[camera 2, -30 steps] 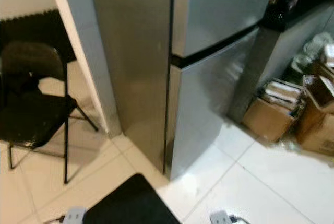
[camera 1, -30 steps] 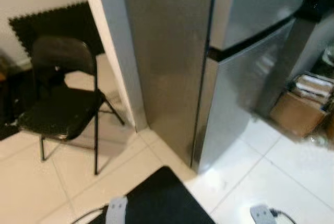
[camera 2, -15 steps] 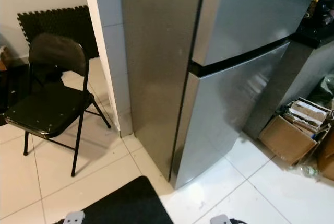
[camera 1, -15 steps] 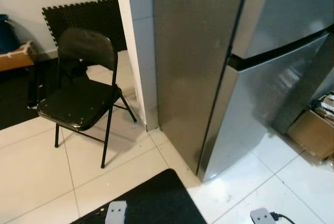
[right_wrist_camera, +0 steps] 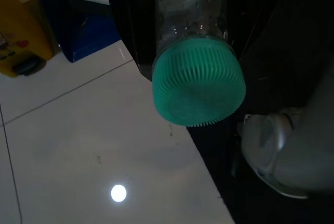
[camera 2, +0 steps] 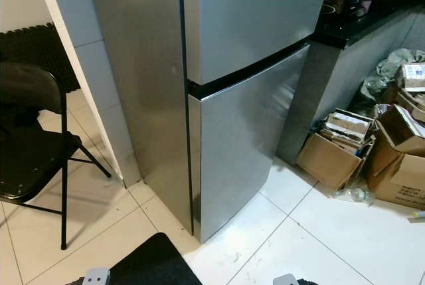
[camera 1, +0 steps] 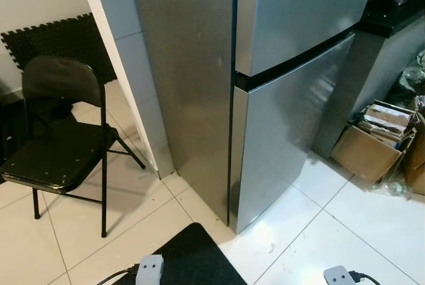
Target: Restocking fridge
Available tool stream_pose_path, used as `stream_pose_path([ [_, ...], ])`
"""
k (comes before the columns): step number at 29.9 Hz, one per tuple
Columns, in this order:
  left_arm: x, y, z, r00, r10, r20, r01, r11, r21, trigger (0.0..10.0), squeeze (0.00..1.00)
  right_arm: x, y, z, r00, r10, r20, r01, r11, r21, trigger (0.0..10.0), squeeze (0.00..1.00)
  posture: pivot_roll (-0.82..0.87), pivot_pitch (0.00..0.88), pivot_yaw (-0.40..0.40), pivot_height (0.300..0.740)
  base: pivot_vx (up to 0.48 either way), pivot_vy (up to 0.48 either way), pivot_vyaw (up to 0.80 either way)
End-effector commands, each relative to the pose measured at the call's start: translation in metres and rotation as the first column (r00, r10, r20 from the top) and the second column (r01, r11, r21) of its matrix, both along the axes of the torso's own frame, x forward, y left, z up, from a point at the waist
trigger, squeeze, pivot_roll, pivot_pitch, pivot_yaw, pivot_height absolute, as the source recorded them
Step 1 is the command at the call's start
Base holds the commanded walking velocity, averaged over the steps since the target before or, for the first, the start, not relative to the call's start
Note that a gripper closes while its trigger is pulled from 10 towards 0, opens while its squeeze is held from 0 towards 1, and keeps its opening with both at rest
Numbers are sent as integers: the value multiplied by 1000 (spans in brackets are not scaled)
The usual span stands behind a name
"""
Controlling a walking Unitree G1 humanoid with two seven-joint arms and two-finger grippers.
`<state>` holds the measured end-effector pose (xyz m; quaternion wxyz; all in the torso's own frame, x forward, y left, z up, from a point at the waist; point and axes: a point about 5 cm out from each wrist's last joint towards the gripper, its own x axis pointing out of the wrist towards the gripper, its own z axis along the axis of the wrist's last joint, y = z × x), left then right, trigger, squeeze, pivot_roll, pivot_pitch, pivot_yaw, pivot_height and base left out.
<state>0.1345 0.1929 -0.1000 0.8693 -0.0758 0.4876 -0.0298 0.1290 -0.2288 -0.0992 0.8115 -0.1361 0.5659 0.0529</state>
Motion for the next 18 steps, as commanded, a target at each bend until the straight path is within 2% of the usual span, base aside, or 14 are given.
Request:
stream_pose_path([
  [1,-2,2,0,1000,7,-6,-7,1000,-3,10000,0,3,-2,1,1000,-7,9,7,1000,-2,10000,0,-50,0,-14,740,0,-446,0],
  [5,-1,2,0,1000,8,-5,-8,1000,0,10000,0,2,-1,1,1000,-9,8,9,1000,0,10000,0,-50,0,-14,740,0,-425,0],
  [18,-1,3,0,1000,29,-3,-29,1000,3,10000,0,1,-2,1,1000,-14,8,14,1000,3,10000,0,-52,0,-12,740,0,0,0],
])
